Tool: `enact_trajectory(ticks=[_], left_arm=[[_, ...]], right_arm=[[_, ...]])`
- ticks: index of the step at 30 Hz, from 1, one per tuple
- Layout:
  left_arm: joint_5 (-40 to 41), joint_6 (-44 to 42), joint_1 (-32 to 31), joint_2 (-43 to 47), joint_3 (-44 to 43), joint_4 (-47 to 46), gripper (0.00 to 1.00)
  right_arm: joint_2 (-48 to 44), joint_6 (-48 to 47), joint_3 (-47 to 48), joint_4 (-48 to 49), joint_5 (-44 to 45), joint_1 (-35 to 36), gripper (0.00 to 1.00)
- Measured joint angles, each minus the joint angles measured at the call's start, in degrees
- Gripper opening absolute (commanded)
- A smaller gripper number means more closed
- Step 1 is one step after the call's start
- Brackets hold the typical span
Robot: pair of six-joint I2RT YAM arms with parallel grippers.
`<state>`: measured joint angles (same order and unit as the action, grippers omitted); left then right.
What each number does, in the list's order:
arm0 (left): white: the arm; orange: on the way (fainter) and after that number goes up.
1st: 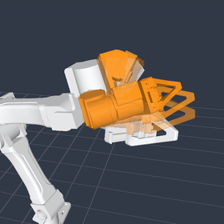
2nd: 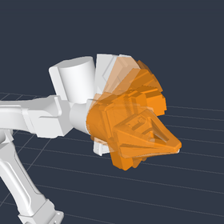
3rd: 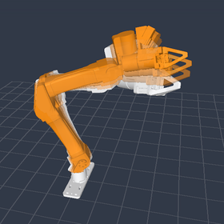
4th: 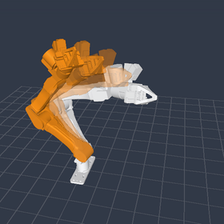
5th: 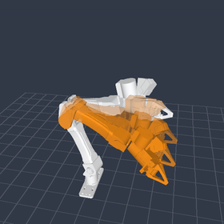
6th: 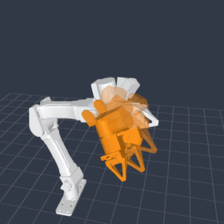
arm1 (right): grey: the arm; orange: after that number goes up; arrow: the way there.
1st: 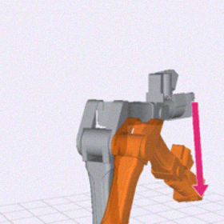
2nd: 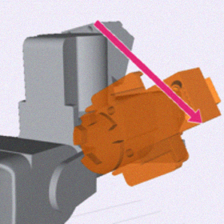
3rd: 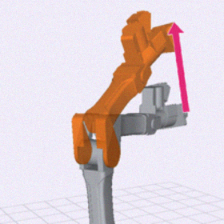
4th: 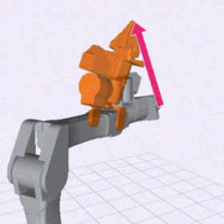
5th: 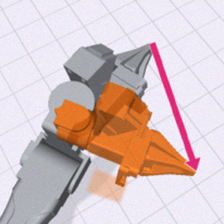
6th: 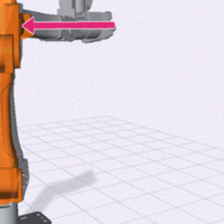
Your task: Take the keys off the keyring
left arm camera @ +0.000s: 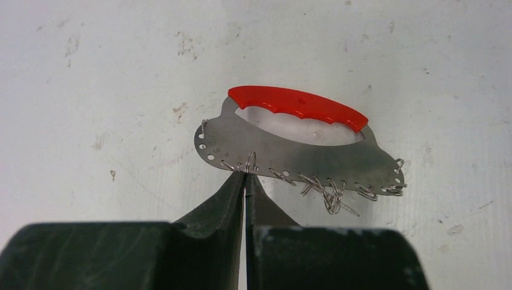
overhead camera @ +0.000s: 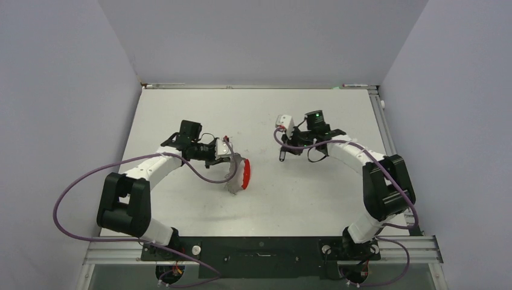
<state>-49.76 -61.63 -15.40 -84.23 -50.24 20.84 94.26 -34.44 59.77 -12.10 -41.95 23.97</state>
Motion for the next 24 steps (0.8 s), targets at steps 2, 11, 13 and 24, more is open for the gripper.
enact_trajectory(ticks=[2,11,13,24], left_arm=[[2.3,2.5,0.0,-1.6,-1.5,0.0,0.0],[11.7,12.5,-0.5,-10.1,-13.2,4.7,0.0],[13.2,14.3,-0.6,-11.2,-14.4,5.3,0.0],[19.2,28.4,-1.4,-17.3,-17.8,7.1,0.0]], right_arm=[[-0.3,-0.5,0.0,-1.4,0.1,-5.0,0.05],[-0.3,-6.7,-0.2,-9.6,0.6,-22.9,0.05],[0.0,-8.5,-0.2,-11.6,0.8,-25.7,0.05],[4.8,-16.4,1.1,-18.1,6.5,-34.9,0.06]])
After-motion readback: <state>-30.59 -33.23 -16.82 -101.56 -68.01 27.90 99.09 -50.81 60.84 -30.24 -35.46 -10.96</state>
